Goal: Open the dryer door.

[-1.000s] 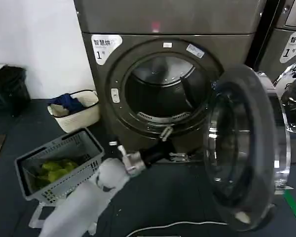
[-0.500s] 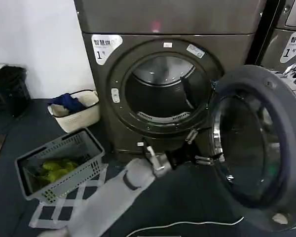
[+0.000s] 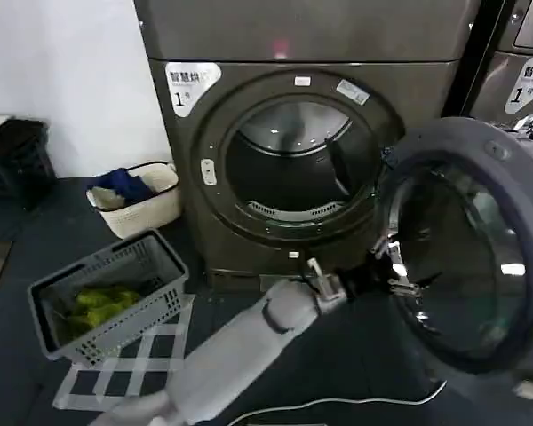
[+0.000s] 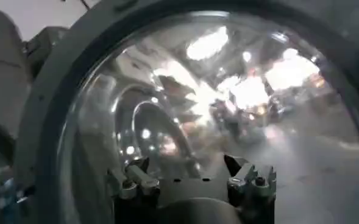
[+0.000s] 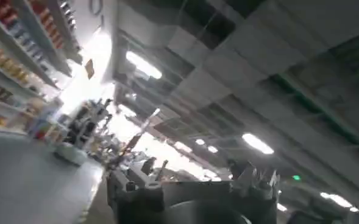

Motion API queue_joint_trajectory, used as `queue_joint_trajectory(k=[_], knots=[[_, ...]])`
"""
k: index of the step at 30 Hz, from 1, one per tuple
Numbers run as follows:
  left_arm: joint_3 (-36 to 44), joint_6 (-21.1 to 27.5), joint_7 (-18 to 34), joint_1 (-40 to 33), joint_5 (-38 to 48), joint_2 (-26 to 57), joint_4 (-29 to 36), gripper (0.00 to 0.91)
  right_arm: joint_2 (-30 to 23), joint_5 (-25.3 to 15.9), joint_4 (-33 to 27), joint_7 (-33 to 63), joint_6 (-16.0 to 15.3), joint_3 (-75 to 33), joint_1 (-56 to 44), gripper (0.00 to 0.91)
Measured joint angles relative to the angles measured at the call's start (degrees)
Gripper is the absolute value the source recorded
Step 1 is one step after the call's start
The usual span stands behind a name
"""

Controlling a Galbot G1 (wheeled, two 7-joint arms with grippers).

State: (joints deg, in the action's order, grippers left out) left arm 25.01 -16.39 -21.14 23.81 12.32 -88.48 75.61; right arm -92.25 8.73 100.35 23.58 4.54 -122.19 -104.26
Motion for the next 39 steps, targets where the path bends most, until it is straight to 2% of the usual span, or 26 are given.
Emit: queue_joint_trajectory(k=[6,12,18,23,39], knots=[[0.3,0.0,0.0,-1.8,-0.2,-3.7,-4.5,0.907,0.0,0.0,-0.7,0.6,0.0,-0.7,-0.2,0.907],[0.0,0.6,0.2,-3.1,-0.8,-3.7,-8.6,0.907,0.0,0.0,-0.9,1.0,0.0,-0.9,-0.2,0.907],[-1.5,4.3,3.1,-4.3,-2.1,-3.7,-12.5,0.907,0.0,-0.2,-0.8,1.0,0.6,-0.5,0.1,0.907],[-2.4,5.4,3.3,-5.1,-0.5,-3.7,-15.0,0.907,0.0,-0.2,-0.5,0.8,1.0,-0.3,0.2,0.907],[-2.5,8.4,3.1,-5.9,2.5,-3.7,-15.9,0.907,0.1,-0.5,1.1,0.4,2.0,1.1,0.7,0.907]])
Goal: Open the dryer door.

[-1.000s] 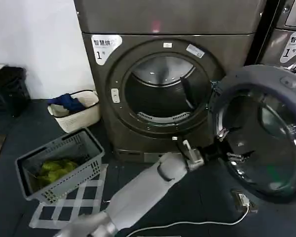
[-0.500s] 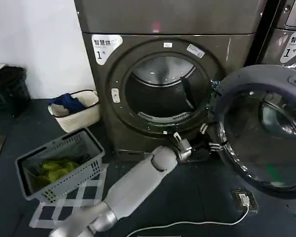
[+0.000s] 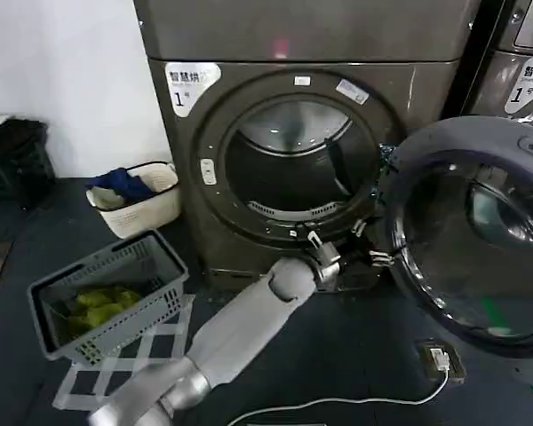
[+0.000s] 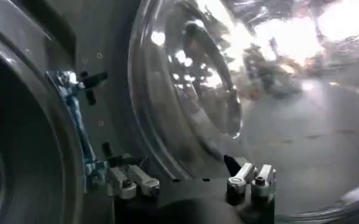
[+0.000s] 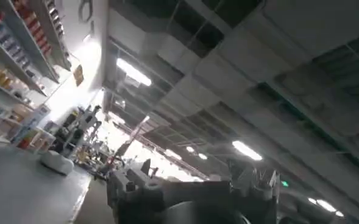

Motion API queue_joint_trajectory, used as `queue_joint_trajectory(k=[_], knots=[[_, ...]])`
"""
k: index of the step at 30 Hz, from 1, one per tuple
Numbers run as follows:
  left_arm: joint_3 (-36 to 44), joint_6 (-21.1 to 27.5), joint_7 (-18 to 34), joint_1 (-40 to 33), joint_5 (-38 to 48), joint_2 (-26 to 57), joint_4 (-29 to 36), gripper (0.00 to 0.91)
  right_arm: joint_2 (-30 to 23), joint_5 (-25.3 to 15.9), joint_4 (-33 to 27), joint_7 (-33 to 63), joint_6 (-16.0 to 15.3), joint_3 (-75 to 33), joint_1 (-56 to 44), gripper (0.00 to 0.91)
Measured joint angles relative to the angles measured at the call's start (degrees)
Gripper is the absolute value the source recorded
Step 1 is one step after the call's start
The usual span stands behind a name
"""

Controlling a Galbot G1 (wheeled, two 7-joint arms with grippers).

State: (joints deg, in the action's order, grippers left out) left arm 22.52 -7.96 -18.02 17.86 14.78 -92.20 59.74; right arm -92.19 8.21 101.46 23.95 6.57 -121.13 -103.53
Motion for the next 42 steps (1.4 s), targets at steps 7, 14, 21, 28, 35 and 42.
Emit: queue_joint_trajectory(k=[7,14,21,28,35,42], knots=[[0.6,1.5,-4.1,1.7,0.0,0.0,3.2,0.907,0.0,0.3,1.1,-1.1,-0.1,0.6,0.1,0.907],[1.6,6.1,-4.8,5.6,2.3,0.0,15.7,0.907,0.0,0.9,1.1,-1.9,0.2,1.7,-0.1,0.907],[0.0,10.3,-2.9,10.0,5.9,6.5,31.8,0.907,0.0,4.6,1.7,-3.0,-0.1,3.5,0.1,0.907],[-4.3,14.6,-0.2,15.0,11.0,24.8,45.3,0.907,0.0,5.3,2.8,-3.4,0.0,4.8,0.4,0.907],[-12.3,18.1,3.5,21.9,16.9,38.1,55.3,0.907,0.0,5.3,2.9,-3.6,0.3,6.1,0.4,0.907],[-22.8,23.0,8.9,31.2,21.1,47.5,61.3,0.907,0.0,5.2,3.3,-3.7,0.4,7.5,0.7,0.907]])
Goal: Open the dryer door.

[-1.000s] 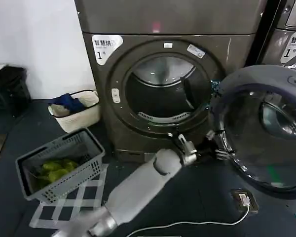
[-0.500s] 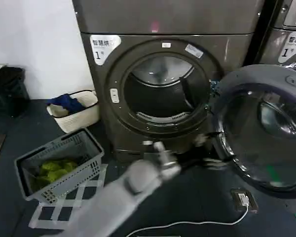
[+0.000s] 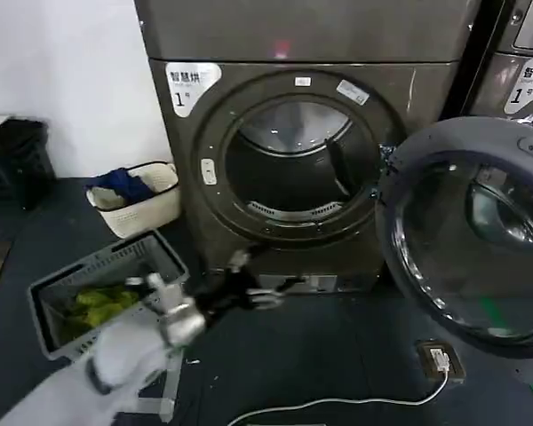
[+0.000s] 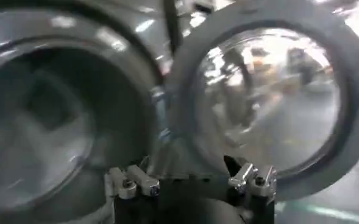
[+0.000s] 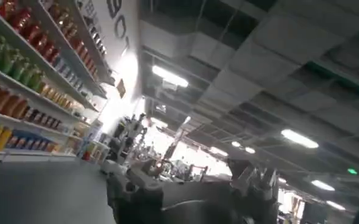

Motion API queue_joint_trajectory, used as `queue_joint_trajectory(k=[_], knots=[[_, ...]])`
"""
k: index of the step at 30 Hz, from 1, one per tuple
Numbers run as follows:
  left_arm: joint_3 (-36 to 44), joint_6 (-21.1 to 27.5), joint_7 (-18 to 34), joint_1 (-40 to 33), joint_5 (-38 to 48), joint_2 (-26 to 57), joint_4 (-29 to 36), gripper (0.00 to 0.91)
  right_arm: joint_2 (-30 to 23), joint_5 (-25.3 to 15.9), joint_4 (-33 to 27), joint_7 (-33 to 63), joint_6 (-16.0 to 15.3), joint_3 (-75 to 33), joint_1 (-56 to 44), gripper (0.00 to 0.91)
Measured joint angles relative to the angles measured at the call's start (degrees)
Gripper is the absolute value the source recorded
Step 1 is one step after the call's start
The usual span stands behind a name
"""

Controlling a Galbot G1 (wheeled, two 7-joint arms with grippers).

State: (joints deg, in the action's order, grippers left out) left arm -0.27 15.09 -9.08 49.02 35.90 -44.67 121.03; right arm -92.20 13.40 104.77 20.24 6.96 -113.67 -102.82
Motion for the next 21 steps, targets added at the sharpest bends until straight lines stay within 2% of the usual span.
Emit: queue_joint_trajectory(k=[4,10,14,18,21], knots=[[-5.3,3.3,4.4,4.7,0.1,4.3,0.8,0.907,0.0,0.0,0.2,-0.1,0.2,0.7,0.0,0.907],[-11.8,10.5,12.3,8.5,5.7,9.4,0.7,0.907,0.0,0.1,0.4,-0.6,1.4,2.0,0.0,0.907],[-13.6,18.0,17.2,8.1,13.0,12.3,-0.1,0.907,0.0,0.2,0.8,-0.9,1.9,2.9,0.0,0.907],[-14.3,25.5,24.5,6.2,23.2,15.3,-0.9,0.907,0.0,0.2,1.4,-1.1,2.0,3.6,-0.3,0.907],[-14.6,27.2,28.9,6.0,31.6,17.6,-1.8,0.907,0.0,0.2,1.8,-1.2,2.1,4.1,-0.5,0.907]])
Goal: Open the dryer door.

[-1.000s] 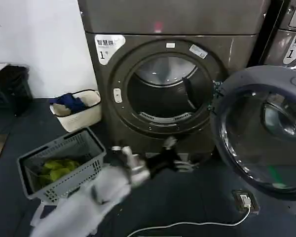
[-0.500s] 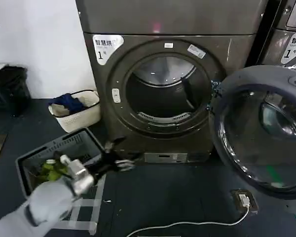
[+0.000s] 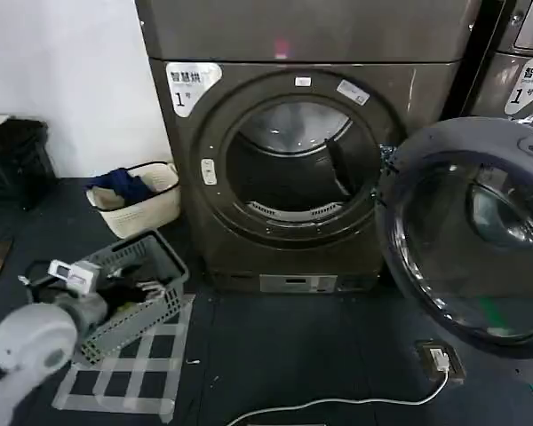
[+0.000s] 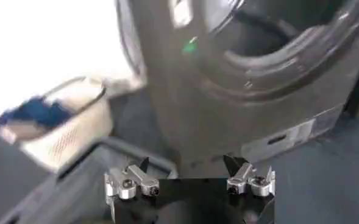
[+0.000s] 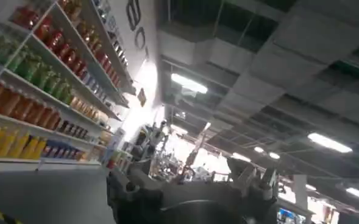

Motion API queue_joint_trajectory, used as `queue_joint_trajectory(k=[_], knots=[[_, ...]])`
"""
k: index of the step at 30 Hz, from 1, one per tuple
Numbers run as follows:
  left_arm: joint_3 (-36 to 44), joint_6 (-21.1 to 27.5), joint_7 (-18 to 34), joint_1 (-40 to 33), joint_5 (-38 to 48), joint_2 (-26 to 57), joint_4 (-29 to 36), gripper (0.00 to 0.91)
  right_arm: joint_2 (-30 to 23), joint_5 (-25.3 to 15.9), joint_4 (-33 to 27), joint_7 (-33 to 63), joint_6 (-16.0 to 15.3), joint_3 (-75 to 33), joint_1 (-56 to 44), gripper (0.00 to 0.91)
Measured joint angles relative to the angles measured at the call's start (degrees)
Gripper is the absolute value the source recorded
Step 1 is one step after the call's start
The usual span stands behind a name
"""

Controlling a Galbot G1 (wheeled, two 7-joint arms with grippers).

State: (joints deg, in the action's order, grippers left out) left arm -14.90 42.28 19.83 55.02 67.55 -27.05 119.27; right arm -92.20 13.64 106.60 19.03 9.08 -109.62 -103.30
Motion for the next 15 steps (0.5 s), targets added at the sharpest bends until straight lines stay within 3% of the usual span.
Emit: queue_joint_trajectory(k=[8,15], knots=[[-0.6,0.0,14.7,0.0,23.2,6.4,-3.2,0.907,0.0,-0.3,0.1,-0.2,0.6,1.9,0.1,0.907],[-0.9,0.0,20.4,-2.0,37.4,9.3,-7.2,0.907,0.0,-0.5,-0.6,-0.4,1.5,3.3,0.3,0.907]])
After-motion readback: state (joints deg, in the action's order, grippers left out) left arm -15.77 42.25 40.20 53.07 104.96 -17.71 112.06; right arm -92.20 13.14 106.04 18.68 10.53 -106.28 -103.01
